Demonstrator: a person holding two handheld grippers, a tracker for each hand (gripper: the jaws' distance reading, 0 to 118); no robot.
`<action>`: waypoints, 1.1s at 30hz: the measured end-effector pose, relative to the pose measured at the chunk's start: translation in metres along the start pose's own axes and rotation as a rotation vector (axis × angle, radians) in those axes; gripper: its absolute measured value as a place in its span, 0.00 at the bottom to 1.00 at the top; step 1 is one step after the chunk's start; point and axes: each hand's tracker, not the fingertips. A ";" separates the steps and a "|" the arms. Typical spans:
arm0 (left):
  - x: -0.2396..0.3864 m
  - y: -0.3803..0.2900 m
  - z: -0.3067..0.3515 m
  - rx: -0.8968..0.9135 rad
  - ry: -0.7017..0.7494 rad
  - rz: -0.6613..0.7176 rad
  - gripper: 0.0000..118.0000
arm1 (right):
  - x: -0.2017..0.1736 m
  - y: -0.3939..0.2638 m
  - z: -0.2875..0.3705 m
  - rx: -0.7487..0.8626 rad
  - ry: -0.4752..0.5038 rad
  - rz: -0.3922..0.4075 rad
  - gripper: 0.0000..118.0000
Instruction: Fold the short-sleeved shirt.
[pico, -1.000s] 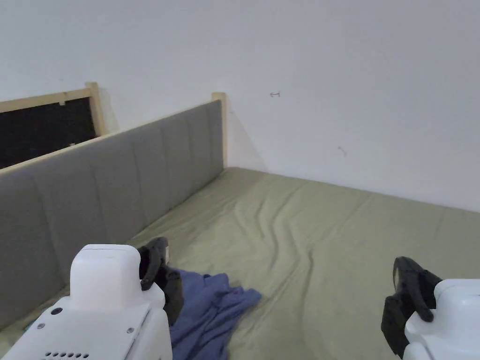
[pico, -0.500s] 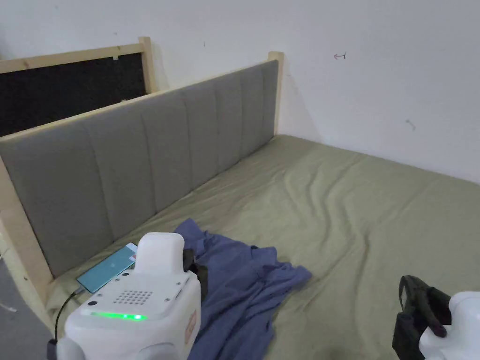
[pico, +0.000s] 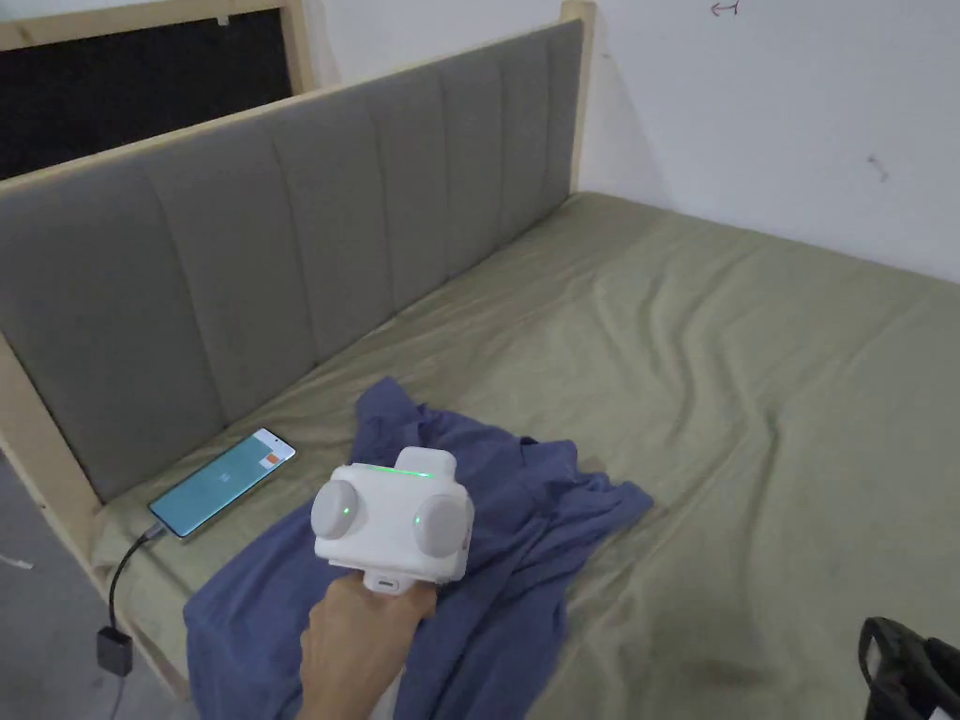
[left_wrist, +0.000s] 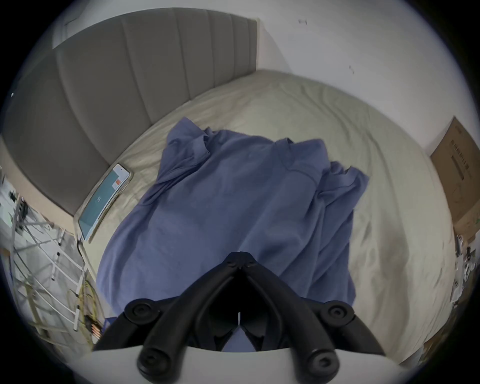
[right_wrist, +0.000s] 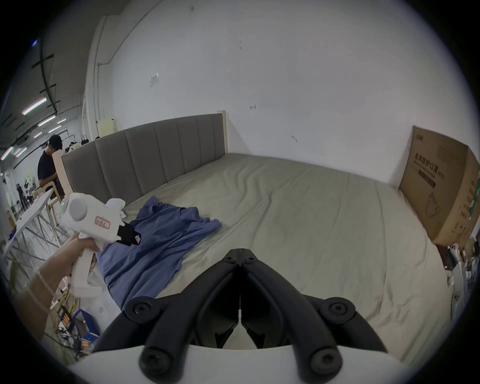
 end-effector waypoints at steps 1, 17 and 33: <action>0.002 0.005 -0.004 -0.004 0.010 -0.027 0.02 | 0.002 -0.002 -0.002 -0.010 0.007 -0.009 0.02; 0.000 0.020 -0.081 -0.070 -0.019 0.023 0.91 | 0.013 -0.023 -0.026 -0.145 0.018 -0.001 0.02; -0.025 0.017 -0.055 0.004 -0.101 0.178 0.06 | 0.041 -0.043 -0.022 -0.233 -0.002 -0.123 0.02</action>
